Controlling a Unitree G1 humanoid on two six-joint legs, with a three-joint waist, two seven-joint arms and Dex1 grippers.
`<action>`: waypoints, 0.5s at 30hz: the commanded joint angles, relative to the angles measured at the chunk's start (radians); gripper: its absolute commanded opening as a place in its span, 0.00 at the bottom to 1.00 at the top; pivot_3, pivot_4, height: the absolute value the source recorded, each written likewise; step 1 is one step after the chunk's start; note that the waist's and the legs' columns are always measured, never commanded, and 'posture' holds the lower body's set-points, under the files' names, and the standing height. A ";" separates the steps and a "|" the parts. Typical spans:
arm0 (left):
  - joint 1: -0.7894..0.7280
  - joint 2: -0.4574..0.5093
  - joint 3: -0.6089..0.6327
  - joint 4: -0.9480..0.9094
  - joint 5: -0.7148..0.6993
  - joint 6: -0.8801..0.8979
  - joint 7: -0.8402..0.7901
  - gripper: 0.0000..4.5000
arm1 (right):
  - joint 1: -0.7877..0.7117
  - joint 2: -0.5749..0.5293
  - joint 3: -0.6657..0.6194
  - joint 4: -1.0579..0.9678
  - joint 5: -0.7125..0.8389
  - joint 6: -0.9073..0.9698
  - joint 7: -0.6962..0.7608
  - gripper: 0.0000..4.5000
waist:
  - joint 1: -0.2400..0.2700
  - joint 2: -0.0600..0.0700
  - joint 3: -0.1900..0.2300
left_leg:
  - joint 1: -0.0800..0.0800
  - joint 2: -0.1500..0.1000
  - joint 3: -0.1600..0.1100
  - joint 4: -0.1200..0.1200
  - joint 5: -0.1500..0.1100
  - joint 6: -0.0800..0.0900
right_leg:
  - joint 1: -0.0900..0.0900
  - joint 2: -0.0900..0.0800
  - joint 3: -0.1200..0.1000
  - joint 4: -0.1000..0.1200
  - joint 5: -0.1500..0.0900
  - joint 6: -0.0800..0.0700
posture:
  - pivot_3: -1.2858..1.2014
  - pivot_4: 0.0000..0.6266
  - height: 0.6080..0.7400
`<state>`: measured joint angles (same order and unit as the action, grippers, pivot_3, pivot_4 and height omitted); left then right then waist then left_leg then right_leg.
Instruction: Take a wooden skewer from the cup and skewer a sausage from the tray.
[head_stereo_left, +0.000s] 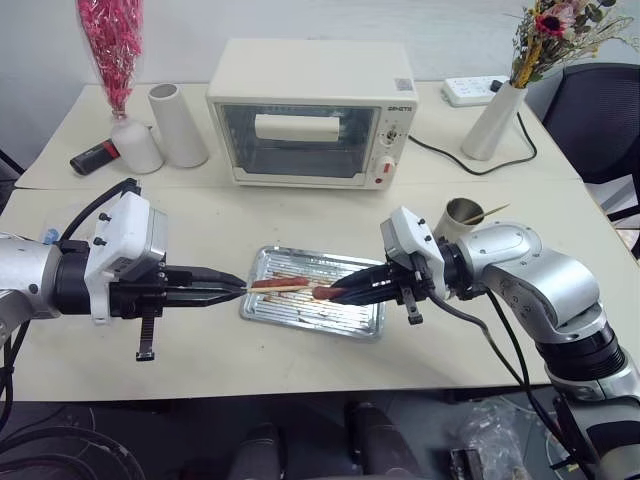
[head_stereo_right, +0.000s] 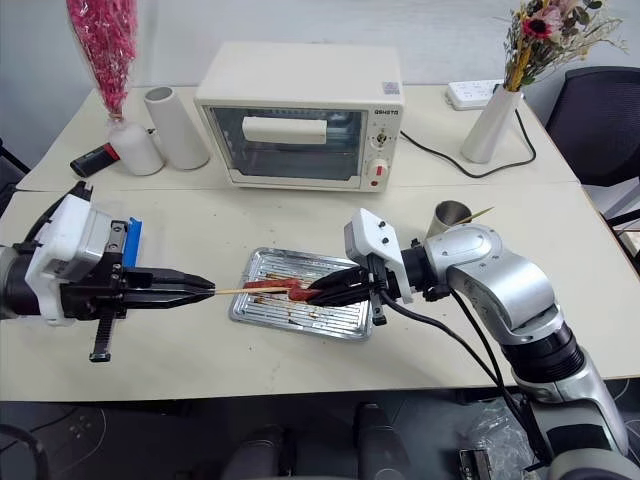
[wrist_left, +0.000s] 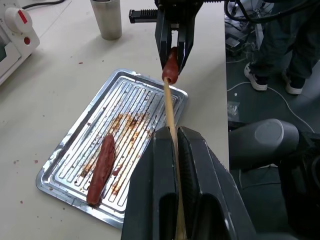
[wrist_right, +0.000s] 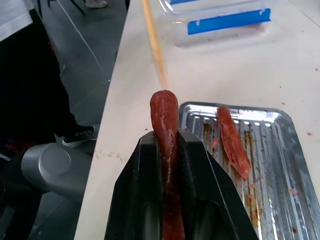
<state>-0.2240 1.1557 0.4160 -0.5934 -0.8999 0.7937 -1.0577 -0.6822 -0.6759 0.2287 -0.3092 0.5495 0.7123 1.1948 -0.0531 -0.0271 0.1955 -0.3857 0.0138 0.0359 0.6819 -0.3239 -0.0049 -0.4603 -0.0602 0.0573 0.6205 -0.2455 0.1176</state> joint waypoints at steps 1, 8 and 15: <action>0.000 0.014 0.032 -0.013 -0.002 -0.017 -0.012 0.00 | -0.017 -0.013 -0.027 -0.015 -0.001 -0.023 0.004 0.03 | 0.000 0.000 0.000 | 0.000 0.000 0.000 0.000 0.000 0.000 | 0.000 0.000 0.000 0.000 0.000 0.000 | 0.52 0.24 1.00; -0.007 0.014 0.026 -0.007 0.006 -0.024 -0.012 0.00 | -0.020 -0.015 -0.031 -0.019 0.007 -0.017 0.003 0.03 | 0.000 0.000 0.000 | 0.000 0.000 0.000 0.000 0.000 0.000 | 0.000 0.000 0.000 0.000 0.000 0.000 | 0.52 0.24 1.00; -0.003 0.014 0.026 0.001 0.013 -0.029 -0.014 0.00 | -0.027 -0.011 -0.041 -0.036 0.034 0.008 -0.002 0.03 | 0.000 0.000 0.000 | 0.000 0.000 0.000 0.000 0.000 0.000 | 0.000 0.000 0.000 0.000 0.000 0.000 | 0.52 0.24 1.00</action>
<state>-0.2240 1.1557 0.4160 -0.5832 -0.8937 0.7795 -1.0673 -0.6860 -0.6776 0.2248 -0.3099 0.5618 0.7208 1.1937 -0.0533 -0.0271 0.1955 -0.3856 0.0140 0.0359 0.6819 -0.3239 -0.0049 -0.4603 -0.0600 0.0573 0.6209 -0.2455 0.1177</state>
